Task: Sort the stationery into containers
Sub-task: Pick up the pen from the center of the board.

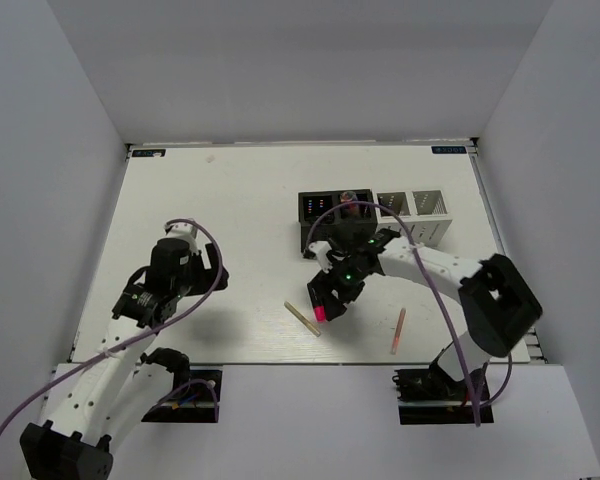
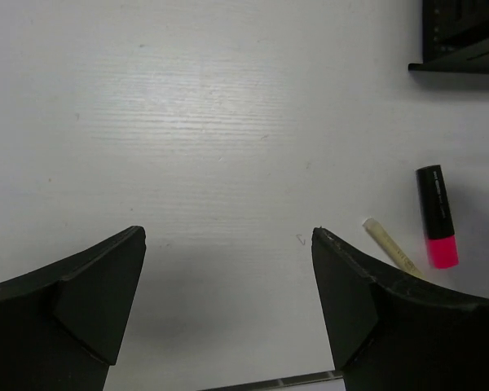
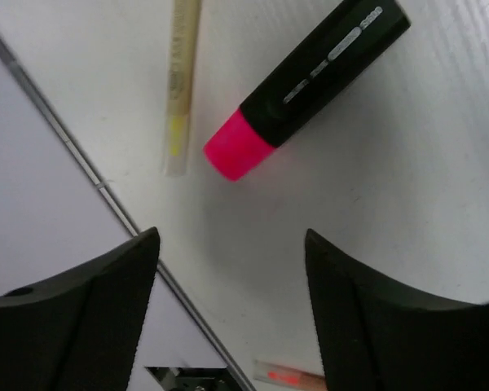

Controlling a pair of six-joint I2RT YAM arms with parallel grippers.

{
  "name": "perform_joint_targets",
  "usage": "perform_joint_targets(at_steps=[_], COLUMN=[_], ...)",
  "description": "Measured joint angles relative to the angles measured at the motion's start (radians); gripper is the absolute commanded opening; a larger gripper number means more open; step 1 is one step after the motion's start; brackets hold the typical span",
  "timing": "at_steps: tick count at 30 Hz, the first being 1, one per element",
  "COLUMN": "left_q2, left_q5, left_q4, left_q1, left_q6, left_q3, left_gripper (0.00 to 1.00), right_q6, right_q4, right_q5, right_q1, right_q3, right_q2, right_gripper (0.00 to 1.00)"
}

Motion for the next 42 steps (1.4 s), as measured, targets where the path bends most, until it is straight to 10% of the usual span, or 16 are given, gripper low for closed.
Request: perform_joint_targets(at_steps=[1, 8, 24, 35, 42], left_q2=[-0.011, -0.067, -0.079, -0.098, -0.104], left_q5=[0.01, 0.073, 0.183, 0.185, 0.185], left_q4=[-0.007, -0.036, -0.023, -0.023, -0.02], left_q1=[0.019, 0.11, 0.154, 0.155, 0.155], left_q6=[-0.001, -0.002, -0.002, -0.002, -0.002], left_q3=[-0.011, -0.1, -0.102, -0.102, -0.102], left_gripper=[0.94, 0.94, 0.94, 0.94, 0.94], right_q6=[0.022, 0.169, 0.37, 0.412, 0.414], right_q4=[-0.002, 0.069, 0.122, 0.119, 0.123], right_q5=[0.034, 0.241, 0.58, 0.558, 0.524], right_q1=[0.02, 0.117, 0.209, 0.208, 0.201], right_q3=[0.02, 0.083, 0.208, 0.224, 0.222], right_q2=[0.039, 0.095, 0.295, 0.323, 0.323], right_gripper=[0.89, 0.91, 0.55, 0.45, 0.19])
